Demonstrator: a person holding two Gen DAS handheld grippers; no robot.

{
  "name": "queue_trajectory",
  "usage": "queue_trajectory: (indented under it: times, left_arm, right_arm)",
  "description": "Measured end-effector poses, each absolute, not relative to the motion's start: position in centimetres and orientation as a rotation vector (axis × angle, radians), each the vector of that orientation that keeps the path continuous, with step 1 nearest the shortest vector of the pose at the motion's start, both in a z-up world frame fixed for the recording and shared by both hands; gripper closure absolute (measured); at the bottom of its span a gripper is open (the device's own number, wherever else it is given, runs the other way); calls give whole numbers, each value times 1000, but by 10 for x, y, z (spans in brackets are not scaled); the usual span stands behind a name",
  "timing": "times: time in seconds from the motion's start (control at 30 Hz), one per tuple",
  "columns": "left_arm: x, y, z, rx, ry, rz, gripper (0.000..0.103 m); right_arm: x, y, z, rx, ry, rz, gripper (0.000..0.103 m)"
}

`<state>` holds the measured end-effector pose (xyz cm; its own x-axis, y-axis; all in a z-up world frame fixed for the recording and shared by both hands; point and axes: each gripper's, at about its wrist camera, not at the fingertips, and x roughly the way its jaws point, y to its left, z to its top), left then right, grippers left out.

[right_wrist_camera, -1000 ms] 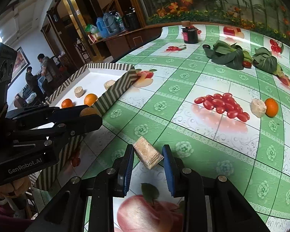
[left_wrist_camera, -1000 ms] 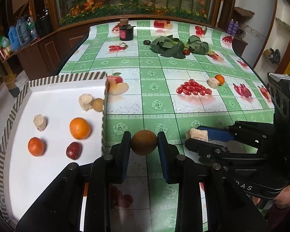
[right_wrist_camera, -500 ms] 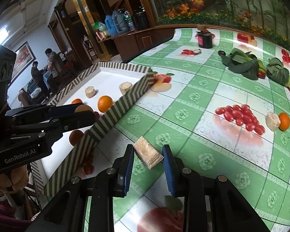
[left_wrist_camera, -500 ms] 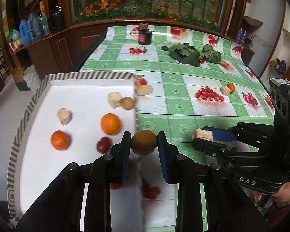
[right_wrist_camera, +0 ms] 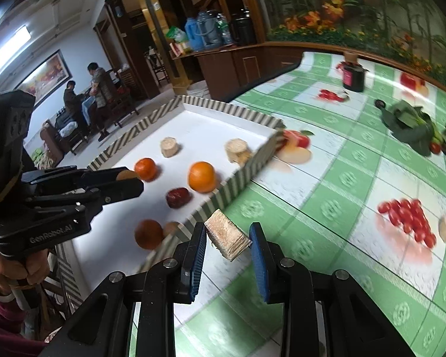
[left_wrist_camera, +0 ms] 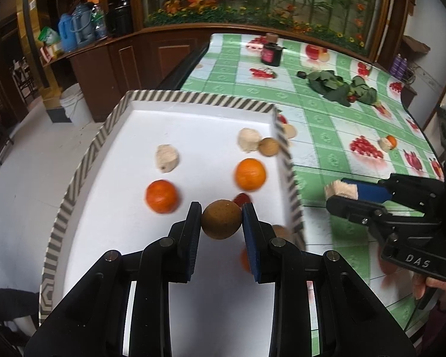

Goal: Organize fruits
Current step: 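Carry the kiwi and wafer slice with both grippers over the tray, then open both grippers to release the kiwi and wafer slice into the tray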

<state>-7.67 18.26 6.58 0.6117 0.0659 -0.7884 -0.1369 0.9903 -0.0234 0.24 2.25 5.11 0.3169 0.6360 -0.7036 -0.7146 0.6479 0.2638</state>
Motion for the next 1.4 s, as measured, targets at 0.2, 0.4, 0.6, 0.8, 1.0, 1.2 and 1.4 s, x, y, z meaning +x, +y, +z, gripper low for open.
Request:
queue_trajectory:
  times: [0.2,0.4,0.6,0.8,1.0,1.2,1.4]
  left_arm:
    - [-79,196,59,-83,929,140,76]
    - [-79,203,53,-74,953,144,76]
    - [-77,203,46,-66,978,136,76]
    - [-74,208,40,-71,995,141,76]
    - [-71,212,35,-79,1014,147,76]
    - [-70,210,34,-69,1022,148,76]
    - [-68,214,33,-96,1037,154,75]
  right_arm:
    - [4,46,53,-127,873,928,74]
    - [10,72,57,-138,866,972,74]
    - [21,101,58,-157,864,1015,74]
    - [29,126,57,-190,857,1050,74]
    - [36,146,49,-225,870,1065,74]
    - [41,156,40,-254,885,1060,74]
    - [40,162,33,-278,888,1055,74]
